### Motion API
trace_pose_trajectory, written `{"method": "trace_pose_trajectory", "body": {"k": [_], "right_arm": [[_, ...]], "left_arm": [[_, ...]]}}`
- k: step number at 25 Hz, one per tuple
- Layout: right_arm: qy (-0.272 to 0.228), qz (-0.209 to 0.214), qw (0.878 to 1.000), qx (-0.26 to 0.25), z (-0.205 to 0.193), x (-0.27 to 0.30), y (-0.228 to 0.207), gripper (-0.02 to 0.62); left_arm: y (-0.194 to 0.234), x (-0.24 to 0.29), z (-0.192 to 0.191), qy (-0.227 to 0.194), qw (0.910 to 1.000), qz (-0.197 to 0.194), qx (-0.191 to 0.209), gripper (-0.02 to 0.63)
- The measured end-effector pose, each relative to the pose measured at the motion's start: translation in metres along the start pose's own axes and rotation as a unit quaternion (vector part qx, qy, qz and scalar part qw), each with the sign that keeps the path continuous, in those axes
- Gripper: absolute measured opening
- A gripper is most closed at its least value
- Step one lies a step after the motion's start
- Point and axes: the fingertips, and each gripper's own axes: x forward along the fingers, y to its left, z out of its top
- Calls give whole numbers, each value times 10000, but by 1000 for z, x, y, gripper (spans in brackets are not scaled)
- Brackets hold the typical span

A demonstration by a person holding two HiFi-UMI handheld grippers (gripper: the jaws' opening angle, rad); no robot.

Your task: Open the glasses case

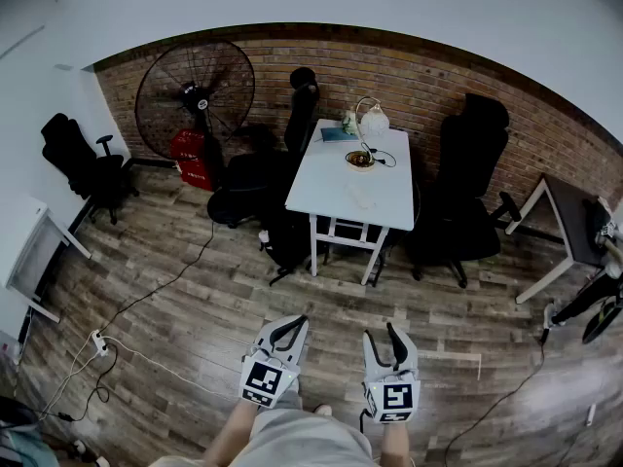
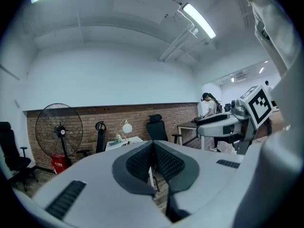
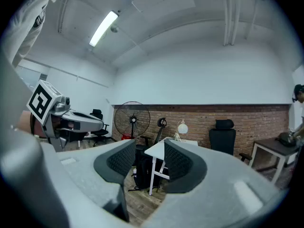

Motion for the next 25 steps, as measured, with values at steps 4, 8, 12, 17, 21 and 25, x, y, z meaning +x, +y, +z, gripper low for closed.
{"method": "trace_pose_trajectory", "body": {"k": [4, 8, 12, 17, 21, 25], "right_arm": [[-119, -48, 9998, 154, -1, -1, -4, 192], [-122, -110, 9998, 138, 1, 11, -7, 193], [-60, -200, 9998, 63, 0, 34, -8, 192], [37, -256, 9997, 31, -1, 69, -11, 192], [153, -334, 9993, 47, -1, 97, -12, 192], [192, -381, 9991, 43, -1, 122, -10, 193]], "left_arm": [[-6, 2, -2, -54, 10000, -2, -35, 6], [2, 12, -5, -85, 9999, -33, -78, 6], [18, 29, -11, -93, 9998, -128, -102, 6], [44, 55, -15, -62, 9995, -292, -134, 6], [69, 71, -17, -35, 9992, -373, -149, 6], [92, 83, -22, -18, 9989, -424, -176, 6]]}}
